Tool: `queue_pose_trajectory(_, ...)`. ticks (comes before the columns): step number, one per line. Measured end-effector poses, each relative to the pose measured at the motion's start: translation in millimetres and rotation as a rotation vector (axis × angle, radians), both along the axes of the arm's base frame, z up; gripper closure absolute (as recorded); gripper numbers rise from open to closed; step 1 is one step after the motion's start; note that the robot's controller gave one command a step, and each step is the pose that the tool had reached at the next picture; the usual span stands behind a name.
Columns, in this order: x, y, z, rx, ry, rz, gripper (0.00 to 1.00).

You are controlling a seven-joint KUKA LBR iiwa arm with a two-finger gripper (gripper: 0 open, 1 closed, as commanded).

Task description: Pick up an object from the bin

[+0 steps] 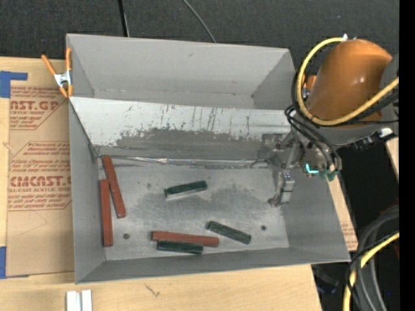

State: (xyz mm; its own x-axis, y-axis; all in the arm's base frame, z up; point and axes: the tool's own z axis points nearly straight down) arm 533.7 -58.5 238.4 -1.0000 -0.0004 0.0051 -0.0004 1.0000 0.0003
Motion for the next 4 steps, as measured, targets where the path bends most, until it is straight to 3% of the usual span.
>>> queue_pose_trajectory(1,1.5,0,3,-0.001,-0.007,0.001,0.00)
queue_pose_trajectory(2,-11.2,0,-28,-0.001,-0.014,-0.057,0.00)
queue_pose_trajectory(3,-15.7,2,-96,0.000,-0.011,-0.112,0.00)
queue_pose_trajectory(4,-30.6,-9,-142,0.000,-0.005,0.011,0.00)
